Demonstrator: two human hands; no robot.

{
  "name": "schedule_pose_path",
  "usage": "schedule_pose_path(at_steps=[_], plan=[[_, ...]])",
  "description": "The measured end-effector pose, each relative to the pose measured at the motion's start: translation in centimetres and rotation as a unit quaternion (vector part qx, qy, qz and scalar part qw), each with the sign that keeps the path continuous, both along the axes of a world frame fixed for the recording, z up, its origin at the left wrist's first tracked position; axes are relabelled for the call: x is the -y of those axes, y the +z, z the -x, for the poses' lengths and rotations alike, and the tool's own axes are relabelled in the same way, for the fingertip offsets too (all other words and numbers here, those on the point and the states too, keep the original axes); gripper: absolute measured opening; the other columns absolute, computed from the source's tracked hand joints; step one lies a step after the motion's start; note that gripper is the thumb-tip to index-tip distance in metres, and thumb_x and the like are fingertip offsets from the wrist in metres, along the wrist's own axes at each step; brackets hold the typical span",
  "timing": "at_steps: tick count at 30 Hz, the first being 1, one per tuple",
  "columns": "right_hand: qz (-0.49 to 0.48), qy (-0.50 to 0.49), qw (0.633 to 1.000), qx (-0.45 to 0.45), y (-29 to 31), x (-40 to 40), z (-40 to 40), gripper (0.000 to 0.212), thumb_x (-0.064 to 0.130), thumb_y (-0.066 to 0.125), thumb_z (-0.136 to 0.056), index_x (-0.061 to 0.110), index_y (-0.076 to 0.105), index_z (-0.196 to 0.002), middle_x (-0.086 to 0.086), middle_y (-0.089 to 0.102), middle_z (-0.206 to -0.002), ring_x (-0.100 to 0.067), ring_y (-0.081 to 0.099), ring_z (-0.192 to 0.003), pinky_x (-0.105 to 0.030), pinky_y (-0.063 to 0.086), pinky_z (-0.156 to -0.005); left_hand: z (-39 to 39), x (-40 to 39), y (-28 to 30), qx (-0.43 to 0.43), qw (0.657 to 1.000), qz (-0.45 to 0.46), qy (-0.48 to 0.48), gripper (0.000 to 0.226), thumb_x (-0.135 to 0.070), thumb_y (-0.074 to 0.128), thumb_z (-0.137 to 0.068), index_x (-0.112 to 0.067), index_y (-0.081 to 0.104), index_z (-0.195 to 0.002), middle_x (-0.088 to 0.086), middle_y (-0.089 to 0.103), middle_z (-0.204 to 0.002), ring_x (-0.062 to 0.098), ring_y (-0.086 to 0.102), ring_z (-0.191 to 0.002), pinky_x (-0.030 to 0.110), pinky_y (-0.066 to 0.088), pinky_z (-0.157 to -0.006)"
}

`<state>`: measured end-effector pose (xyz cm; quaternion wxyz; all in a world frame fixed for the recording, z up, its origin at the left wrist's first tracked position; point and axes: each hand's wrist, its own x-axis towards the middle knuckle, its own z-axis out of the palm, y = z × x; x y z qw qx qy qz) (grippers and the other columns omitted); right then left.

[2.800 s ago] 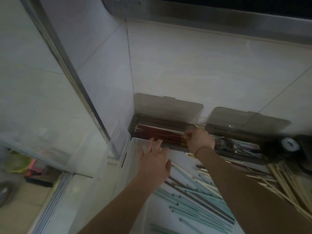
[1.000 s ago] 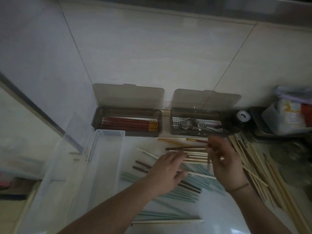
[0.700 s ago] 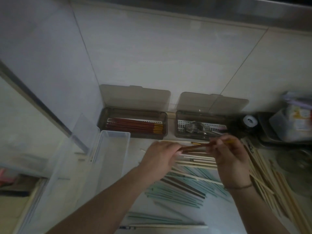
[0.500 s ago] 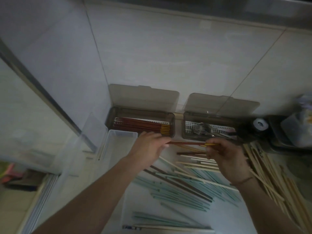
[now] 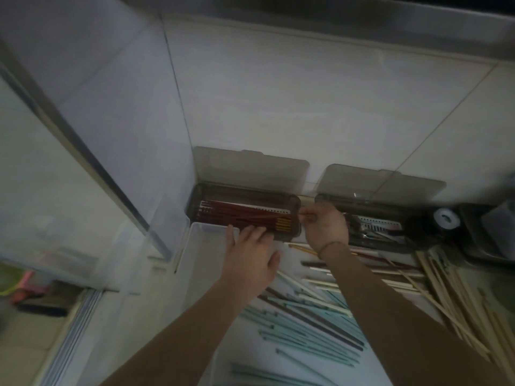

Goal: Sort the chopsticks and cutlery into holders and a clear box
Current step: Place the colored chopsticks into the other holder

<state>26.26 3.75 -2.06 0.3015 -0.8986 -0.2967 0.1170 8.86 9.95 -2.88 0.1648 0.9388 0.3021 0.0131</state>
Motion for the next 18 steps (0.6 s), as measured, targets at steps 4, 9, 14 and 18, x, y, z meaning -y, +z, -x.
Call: schedule_pose_path(at_steps=[4, 9, 14, 18], plan=[[0.058, -0.012, 0.998, 0.029, -0.3, -1.6, 1.1, 0.010, 0.034, 0.065, -0.086, 0.040, 0.072, -0.089, 0.011, 0.057, -0.117, -0.023, 0.042, -0.110, -0.033, 0.036, -0.090, -0.2, 0.4, 0.1, -0.032, 0.999, -0.018, -0.001, 0.054, -0.052, 0.028, -0.097, -0.024, 0.051, -0.138, -0.004, 0.047, -0.142, 0.022, 0.036, -0.137, 0.061, 0.005, -0.118], [0.119, 0.049, 0.988, 0.088, -0.7, -2.2, 1.6, 0.015, 0.038, 0.064, -0.086, 0.041, 0.072, -0.099, 0.013, 0.053, -0.123, -0.024, 0.037, -0.116, -0.035, 0.030, -0.093, -0.5, 0.4, 1.1, -0.059, 0.998, -0.011, 0.002, 0.048, -0.048, 0.037, -0.100, -0.024, 0.046, -0.141, -0.005, 0.041, -0.147, 0.020, 0.030, -0.140, 0.060, -0.003, -0.118], [-0.012, 0.082, 0.982, 0.168, -2.5, 0.8, 0.8, 0.023, 0.033, 0.052, -0.087, 0.027, 0.071, -0.099, 0.004, 0.063, -0.103, -0.024, 0.051, -0.098, -0.033, 0.043, -0.082, -0.7, 0.4, 1.0, -0.053, 0.998, -0.019, 0.005, 0.044, -0.043, 0.046, -0.096, -0.023, 0.052, -0.134, -0.005, 0.047, -0.139, 0.019, 0.036, -0.137, 0.059, -0.001, -0.118], [-0.081, 0.136, 0.960, 0.230, -4.5, 6.8, 0.3, 0.022, 0.023, 0.049, -0.086, 0.015, 0.070, -0.086, -0.001, 0.065, -0.084, -0.023, 0.057, -0.079, -0.031, 0.048, -0.066, -1.0, 0.9, 1.1, -0.076, 0.997, -0.030, -0.008, 0.052, -0.046, 0.043, -0.096, -0.020, 0.045, -0.141, -0.001, 0.045, -0.140, 0.024, 0.033, -0.138, 0.058, 0.000, -0.118]])
